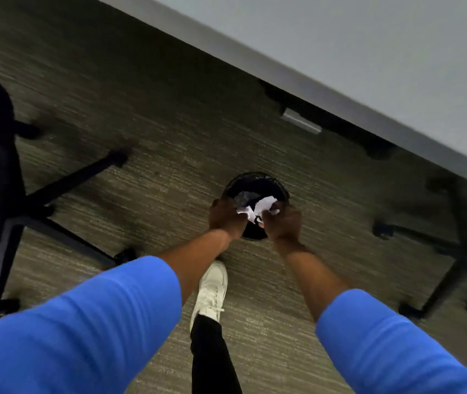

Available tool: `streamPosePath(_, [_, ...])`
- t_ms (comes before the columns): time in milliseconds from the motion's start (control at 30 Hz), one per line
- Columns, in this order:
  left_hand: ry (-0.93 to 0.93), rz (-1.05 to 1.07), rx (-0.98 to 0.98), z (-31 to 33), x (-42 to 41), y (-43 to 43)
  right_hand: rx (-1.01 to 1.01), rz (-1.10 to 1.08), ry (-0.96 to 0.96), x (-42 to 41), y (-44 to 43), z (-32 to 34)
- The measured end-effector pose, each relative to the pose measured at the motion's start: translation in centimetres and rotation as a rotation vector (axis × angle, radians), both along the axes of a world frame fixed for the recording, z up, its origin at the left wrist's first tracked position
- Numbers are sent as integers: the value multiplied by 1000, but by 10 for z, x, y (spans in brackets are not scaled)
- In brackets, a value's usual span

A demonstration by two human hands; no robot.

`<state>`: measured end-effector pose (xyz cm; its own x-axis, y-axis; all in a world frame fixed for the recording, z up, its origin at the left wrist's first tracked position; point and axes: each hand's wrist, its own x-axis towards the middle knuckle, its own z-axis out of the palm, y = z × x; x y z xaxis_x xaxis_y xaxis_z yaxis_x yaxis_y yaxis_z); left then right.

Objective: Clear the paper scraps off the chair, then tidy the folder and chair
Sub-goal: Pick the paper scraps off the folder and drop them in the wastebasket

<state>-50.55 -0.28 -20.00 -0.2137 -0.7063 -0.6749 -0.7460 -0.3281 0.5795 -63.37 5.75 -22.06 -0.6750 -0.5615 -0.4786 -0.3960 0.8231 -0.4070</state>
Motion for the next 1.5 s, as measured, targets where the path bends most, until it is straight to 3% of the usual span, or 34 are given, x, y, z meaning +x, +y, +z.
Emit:
streamPosePath(167, [256, 44, 99, -27, -10, 10, 99, 39, -81, -14, -8, -26])
streamPosePath(267, [286, -31, 137, -31, -3, 9, 73, 36, -52, -12, -4, -29])
streamPosePath(367, [146, -123, 170, -26, 11, 9, 1, 36, -42, 0, 5, -20])
streamPosePath(533, [40, -179, 29, 19, 55, 9, 14, 193, -50, 35, 0, 17])
streamPosePath(867, [-132, 123, -133, 127, 231, 4, -55, 449, -163, 177, -77, 131])
streamPosePath(1033, [-337, 245, -451, 159, 340, 0, -268, 680, -207, 264, -124, 175])
streamPosePath(1167, [-561, 374, -670, 172, 412, -4, -289, 871, -244, 329, -157, 191])
streamPosePath(1300, [-660, 452, -677, 179, 458, -11, -306, 1066, -227, 385, -182, 199])
streamPosePath(1500, [-656, 448, -497, 175, 490, -20, -325, 1230, -50, 457, -215, 203])
